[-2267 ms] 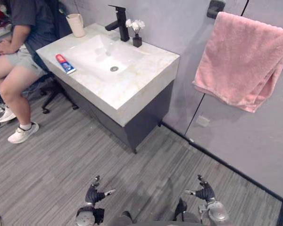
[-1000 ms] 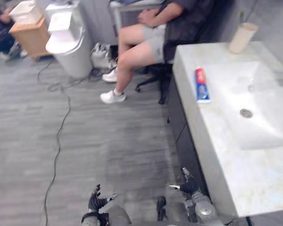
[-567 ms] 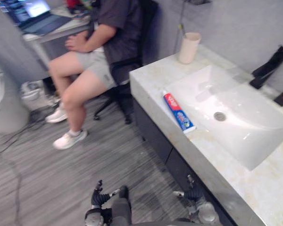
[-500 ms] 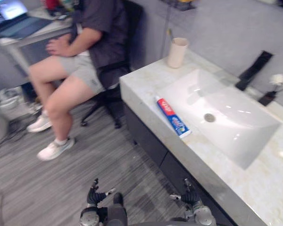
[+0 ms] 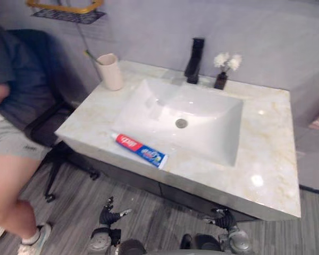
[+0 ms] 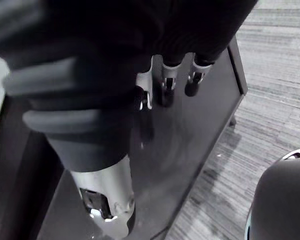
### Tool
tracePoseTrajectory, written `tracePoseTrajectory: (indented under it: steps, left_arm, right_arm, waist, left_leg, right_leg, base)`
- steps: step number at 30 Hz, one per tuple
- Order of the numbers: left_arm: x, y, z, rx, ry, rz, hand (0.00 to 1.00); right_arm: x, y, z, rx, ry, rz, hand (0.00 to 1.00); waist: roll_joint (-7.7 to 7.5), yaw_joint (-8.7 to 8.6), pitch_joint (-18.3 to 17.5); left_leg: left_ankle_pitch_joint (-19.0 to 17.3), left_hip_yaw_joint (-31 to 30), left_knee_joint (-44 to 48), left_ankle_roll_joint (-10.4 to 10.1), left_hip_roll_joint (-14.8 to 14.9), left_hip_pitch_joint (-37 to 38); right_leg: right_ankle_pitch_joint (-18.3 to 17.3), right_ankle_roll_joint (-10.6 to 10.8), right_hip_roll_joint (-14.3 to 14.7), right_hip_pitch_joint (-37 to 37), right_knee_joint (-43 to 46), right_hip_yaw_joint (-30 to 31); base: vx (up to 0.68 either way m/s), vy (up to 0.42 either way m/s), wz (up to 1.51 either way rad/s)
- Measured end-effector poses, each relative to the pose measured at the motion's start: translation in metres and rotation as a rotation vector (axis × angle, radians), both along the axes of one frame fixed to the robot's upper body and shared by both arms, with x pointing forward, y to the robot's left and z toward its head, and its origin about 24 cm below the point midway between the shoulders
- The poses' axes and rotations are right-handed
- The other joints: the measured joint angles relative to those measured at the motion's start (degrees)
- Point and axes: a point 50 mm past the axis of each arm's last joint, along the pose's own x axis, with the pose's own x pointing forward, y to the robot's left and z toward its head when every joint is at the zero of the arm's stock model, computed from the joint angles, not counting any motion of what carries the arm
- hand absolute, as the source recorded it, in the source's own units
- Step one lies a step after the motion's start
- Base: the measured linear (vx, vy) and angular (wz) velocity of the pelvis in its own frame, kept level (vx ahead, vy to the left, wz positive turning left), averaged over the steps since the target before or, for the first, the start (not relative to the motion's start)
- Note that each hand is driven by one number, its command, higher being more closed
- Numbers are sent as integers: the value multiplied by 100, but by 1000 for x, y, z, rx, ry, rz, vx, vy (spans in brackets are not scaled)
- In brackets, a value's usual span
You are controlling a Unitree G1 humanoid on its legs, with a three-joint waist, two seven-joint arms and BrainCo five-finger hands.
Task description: Organize washtable
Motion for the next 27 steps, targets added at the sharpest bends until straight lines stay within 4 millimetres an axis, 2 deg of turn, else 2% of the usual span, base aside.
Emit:
tracePoseTrajectory:
  steps: [2, 4, 5, 6, 7, 8, 9, 11, 12, 19, 24, 27]
  left_arm:
    - [-2, -2, -1, -8, 7, 3, 0]
    - [-3, -2, -1, -7, 8, 6, 0]
    - [-3, -2, -2, -7, 9, 7, 0]
    - [-6, -3, -3, -11, 18, 13, 0]
    - [-11, 2, -6, -2, 44, 23, 0]
    - [-12, 4, -6, 4, 52, 28, 0]
    - [-14, 7, -6, 12, 59, 28, 0]
    - [-14, 10, -6, 18, 60, 36, 0]
    - [-32, 25, -15, 46, 157, 54, 0]
    - [-32, 24, -16, 40, 156, 56, 0]
    - [-31, 12, -18, -38, 140, 115, 0]
    - [-35, 13, -22, -72, 159, 172, 0]
  right_arm:
    - [-1, 6, -2, 38, 3, -37, 0]
    - [-3, 3, -4, 47, 11, -89, 0]
    - [-5, -2, -4, 36, 16, -118, 0]
    - [-9, -14, -4, 11, 18, -152, 0]
    - [-11, -19, -6, -4, 39, -166, 0]
    - [-15, -20, -9, -9, 64, -171, 0]
    - [-29, -28, -14, -23, 115, -210, 0]
    - [-35, -34, -16, -32, 142, -240, 0]
    - [-28, -42, -17, -35, 166, -273, 0]
    - [-31, -42, -18, -23, 170, -294, 0]
    - [-37, -42, -21, 43, 177, -398, 0]
    - [-40, -45, -22, 87, 164, -501, 0]
  waist:
    - [-77, -30, 30]
    - [-51, -40, 21]
    - [-49, -41, 20]
    - [84, -34, 23]
    - [39, -31, 38]
    - [-7, -51, -12]
    - [-127, -32, -83]
    - [-167, -31, -136]
    - [-369, -40, -119]
    - [-361, -46, -113]
    - [-344, -46, -103]
    - [-349, -41, -104]
  left_leg:
    - [-50, -228, -283, -50, -84, -191]
    - [-19, -646, -1471, -79, -279, -231]
    - [81, -887, -2025, -136, -418, -170]
    - [570, -1229, -2575, -247, -566, -100]
    - [746, -1265, -2554, -267, -702, -11]
    - [722, -1237, -2645, -224, -826, 41]
    - [740, -1149, -2852, -130, -1085, 154]
    - [832, -1056, -3114, 20, -1341, 251]
    - [1624, -987, -4866, 250, -1874, 1191]
    - [1625, -929, -4866, 250, -1869, 1251]
    - [1624, -828, -4877, 248, -1844, 1442]
    - [1624, -843, -4878, 248, -1830, 1478]
  right_leg:
    - [3, 4, -21, 96, -49, 131]
    - [8, 86, -87, 145, -72, 243]
    - [-13, 201, -143, 149, -61, 298]
    - [-78, 381, -150, 143, -9, 387]
    - [-129, 516, -301, 172, 55, 479]
    - [-122, 587, -408, 201, 14, 483]
    - [-67, 736, -656, 295, -149, 474]
    - [51, 908, -852, 356, -386, 489]
    - [476, 1123, -1124, 862, -1345, 465]
    - [483, 1120, -1124, 902, -1337, 511]
    - [551, 1104, -1101, 1097, -1435, 564]
    - [557, 1101, -1092, 1108, -1437, 575]
  base:
    - [161, 74, -61]
    - [134, 141, -32]
    - [96, 225, -25]
    - [111, 330, -33]
    - [81, 306, -27]
    - [112, 295, -5]
    - [92, 207, 9]
    - [85, 183, 5]
    - [37, 81, 1]
    - [0, 0, -3]
    - [-31, -10, -7]
    - [-60, -11, -5]
